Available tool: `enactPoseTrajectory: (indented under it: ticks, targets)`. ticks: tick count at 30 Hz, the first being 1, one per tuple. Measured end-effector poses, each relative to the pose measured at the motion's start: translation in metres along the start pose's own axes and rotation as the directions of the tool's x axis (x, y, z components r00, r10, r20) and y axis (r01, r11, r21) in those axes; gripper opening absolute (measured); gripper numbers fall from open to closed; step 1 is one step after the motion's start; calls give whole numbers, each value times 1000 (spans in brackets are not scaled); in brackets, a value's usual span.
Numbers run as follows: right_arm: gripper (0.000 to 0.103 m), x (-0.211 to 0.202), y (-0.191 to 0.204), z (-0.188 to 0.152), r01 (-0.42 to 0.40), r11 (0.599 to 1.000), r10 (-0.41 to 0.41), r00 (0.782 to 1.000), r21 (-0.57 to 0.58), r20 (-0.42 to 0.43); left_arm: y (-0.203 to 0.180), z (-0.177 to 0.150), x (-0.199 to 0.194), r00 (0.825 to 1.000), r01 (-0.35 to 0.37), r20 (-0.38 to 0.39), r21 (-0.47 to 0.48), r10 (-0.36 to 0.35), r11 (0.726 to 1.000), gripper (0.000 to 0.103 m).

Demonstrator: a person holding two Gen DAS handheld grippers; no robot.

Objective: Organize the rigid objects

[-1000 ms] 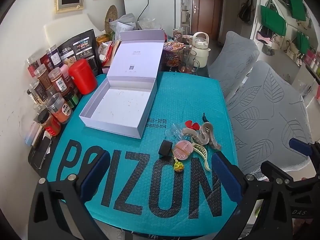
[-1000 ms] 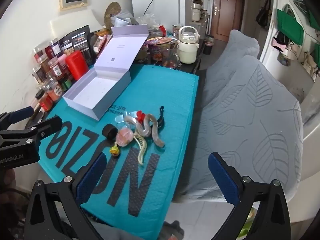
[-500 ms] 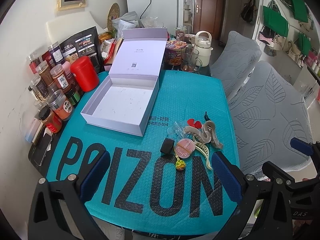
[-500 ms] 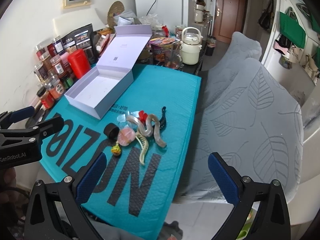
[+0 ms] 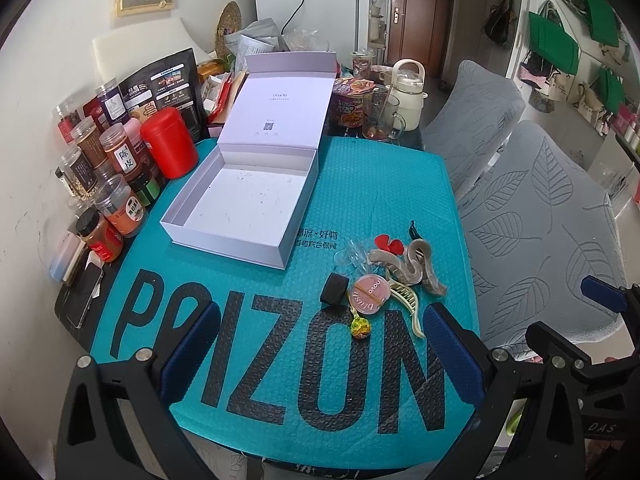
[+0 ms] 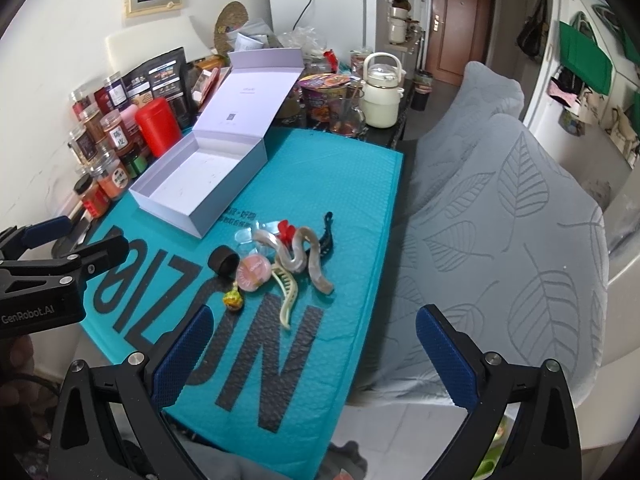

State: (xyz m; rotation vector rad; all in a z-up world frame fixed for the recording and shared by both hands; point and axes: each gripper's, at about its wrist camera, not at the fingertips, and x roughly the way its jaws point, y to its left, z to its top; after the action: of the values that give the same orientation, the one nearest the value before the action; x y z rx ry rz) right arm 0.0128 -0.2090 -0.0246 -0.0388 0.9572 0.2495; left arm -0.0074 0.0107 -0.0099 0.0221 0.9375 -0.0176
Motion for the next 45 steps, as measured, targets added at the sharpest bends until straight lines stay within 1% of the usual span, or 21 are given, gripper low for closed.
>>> enactPoseTrajectory:
  ticks: [15,45]
  targets:
    - [103,2,1,5,-11,1000,11,1000,-17,-5,1,3,1,1000,4,-6,-3,-4,1000,103]
    - [103,2,0,5,-13,1000,12,1000,-15,-8,2,5,2,1000,4,-7,0,-4,1000,103]
